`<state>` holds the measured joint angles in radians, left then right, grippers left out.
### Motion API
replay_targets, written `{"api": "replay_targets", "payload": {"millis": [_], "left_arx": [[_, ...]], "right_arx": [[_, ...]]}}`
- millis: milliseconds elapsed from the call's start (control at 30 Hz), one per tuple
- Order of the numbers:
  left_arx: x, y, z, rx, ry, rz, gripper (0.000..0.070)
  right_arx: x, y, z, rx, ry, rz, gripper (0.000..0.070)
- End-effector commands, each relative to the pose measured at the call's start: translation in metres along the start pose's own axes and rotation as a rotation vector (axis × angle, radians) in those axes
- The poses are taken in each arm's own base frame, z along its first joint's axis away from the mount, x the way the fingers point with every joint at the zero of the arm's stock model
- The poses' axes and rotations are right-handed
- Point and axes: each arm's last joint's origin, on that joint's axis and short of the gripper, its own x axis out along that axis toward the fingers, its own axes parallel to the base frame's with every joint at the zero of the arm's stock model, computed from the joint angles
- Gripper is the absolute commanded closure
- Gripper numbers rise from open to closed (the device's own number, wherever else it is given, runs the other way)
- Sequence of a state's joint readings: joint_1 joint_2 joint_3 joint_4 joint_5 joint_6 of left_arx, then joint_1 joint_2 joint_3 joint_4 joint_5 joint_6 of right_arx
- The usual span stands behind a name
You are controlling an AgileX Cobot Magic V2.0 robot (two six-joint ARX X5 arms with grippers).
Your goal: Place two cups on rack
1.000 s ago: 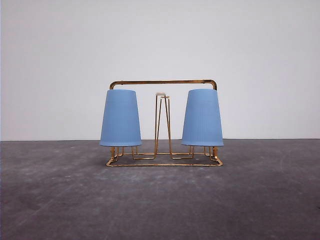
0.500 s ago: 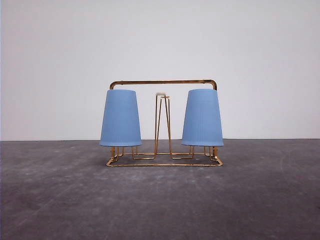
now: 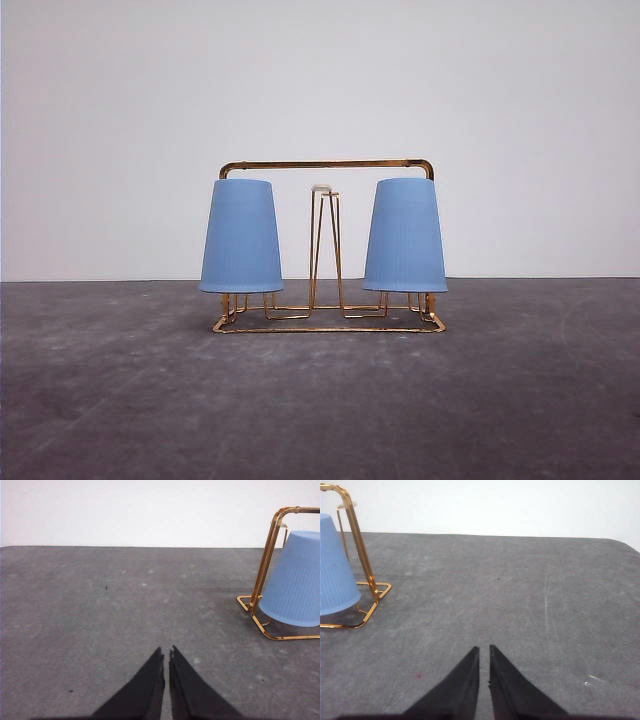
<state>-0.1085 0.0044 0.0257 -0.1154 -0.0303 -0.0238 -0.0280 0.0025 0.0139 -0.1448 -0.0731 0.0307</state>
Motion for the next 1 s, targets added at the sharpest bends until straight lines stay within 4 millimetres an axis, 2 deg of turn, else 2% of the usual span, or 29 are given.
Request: {"api": "replay_targets", "payload": {"millis": [0,967], "left_arx": [[0.0011,0.0001,-0.0034,-0.008,0.002,0.004,0.07],[0.0011,0.0001,-0.0034,-0.008,0.002,0.003,0.07]], "right_arx": [[0.0003,-0.0002,0.0003,0.006,-0.008,-0.004,0.0665],[0.0003,-0.0002,0.0003,0.006,-0.008,-0.004,0.0665]]}}
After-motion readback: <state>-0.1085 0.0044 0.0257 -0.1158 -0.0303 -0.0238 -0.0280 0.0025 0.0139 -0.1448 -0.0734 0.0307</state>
